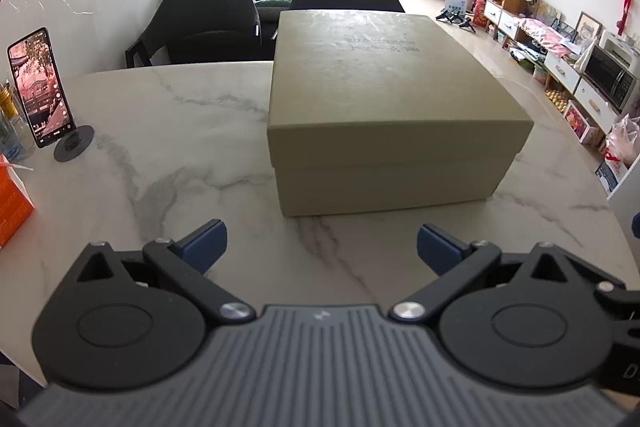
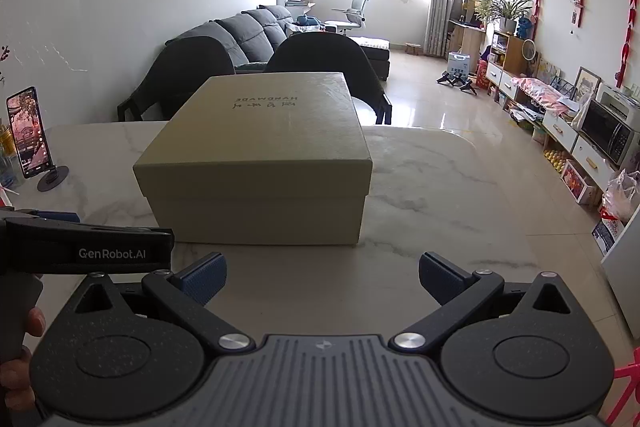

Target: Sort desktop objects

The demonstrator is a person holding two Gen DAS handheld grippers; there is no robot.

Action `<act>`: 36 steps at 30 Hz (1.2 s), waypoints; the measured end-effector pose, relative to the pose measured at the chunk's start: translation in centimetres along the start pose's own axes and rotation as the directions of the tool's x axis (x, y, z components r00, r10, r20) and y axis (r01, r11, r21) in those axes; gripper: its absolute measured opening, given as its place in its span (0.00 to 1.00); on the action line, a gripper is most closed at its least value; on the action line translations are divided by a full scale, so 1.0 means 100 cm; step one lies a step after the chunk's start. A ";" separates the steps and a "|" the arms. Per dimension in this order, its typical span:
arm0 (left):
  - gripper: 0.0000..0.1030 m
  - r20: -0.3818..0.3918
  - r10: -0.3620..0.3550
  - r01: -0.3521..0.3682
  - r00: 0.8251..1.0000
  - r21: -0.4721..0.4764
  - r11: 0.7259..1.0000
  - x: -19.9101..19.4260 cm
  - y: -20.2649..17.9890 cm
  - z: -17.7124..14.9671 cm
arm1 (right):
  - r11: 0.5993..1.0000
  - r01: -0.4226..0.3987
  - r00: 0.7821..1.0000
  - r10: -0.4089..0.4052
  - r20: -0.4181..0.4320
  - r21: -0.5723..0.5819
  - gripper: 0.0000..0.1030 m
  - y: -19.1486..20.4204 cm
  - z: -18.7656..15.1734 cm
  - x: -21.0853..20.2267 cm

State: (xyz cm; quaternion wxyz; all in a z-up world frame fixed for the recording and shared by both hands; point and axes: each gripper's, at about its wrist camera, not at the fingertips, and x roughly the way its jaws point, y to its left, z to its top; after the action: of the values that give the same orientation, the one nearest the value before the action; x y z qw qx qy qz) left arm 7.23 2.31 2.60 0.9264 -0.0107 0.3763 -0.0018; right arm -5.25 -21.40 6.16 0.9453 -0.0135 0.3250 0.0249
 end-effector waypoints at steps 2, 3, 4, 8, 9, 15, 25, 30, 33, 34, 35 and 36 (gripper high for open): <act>1.00 0.000 -0.001 0.001 1.000 0.000 1.000 0.000 0.000 0.000 | 1.000 -0.001 1.000 0.001 -0.001 0.001 1.00 0.000 0.000 0.000; 1.00 0.000 -0.001 0.001 1.000 0.001 1.000 -0.001 0.000 -0.001 | 1.000 -0.002 1.000 0.002 -0.001 0.001 1.00 0.000 -0.001 0.000; 1.00 0.000 -0.001 0.001 1.000 0.000 1.000 -0.001 0.000 -0.001 | 1.000 -0.003 1.000 0.003 -0.001 0.002 1.00 0.001 -0.001 0.001; 1.00 -0.002 0.001 -0.001 1.000 -0.002 1.000 0.000 0.001 -0.001 | 1.000 -0.006 1.000 0.006 -0.003 0.004 1.00 0.001 -0.002 0.001; 1.00 -0.003 0.002 -0.002 1.000 -0.002 1.000 0.000 0.001 -0.002 | 1.000 -0.007 1.000 0.007 -0.003 0.004 1.00 0.001 -0.002 0.001; 1.00 -0.011 0.015 -0.015 1.000 -0.005 1.000 0.003 0.005 -0.006 | 1.000 -0.007 1.000 0.007 -0.005 0.025 1.00 0.001 -0.005 0.004; 1.00 0.020 0.042 -0.041 0.999 -0.019 0.999 0.008 0.017 -0.022 | 0.997 0.027 1.000 -0.027 -0.003 0.073 1.00 0.005 -0.024 0.018; 1.00 0.028 0.040 -0.039 0.999 -0.028 0.999 0.012 0.020 -0.030 | 0.991 0.047 0.998 -0.051 0.029 0.128 1.00 -0.001 -0.031 0.019; 1.00 0.038 0.029 -0.028 0.999 -0.030 0.999 0.013 0.022 -0.034 | 0.984 0.062 0.997 -0.070 0.044 0.168 1.00 -0.007 -0.035 0.018; 1.00 0.040 0.015 -0.014 0.999 -0.033 0.999 0.014 0.023 -0.035 | 0.983 0.063 0.996 -0.072 0.044 0.174 1.00 -0.008 -0.036 0.018; 1.00 0.041 0.001 0.000 0.999 -0.036 0.999 0.015 0.024 -0.036 | 0.981 0.064 0.996 -0.074 0.045 0.181 1.00 -0.009 -0.036 0.019; 1.00 0.040 -0.007 0.009 0.999 -0.040 0.999 0.015 0.025 -0.037 | 0.981 0.066 0.996 -0.074 0.042 0.183 1.00 -0.009 -0.037 0.020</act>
State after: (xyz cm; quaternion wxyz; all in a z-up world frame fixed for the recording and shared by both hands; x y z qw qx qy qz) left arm 5.73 4.73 -1.18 0.9333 -0.0310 0.3577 0.0024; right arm -5.93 -22.37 2.01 0.9505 0.0619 0.3022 -0.0377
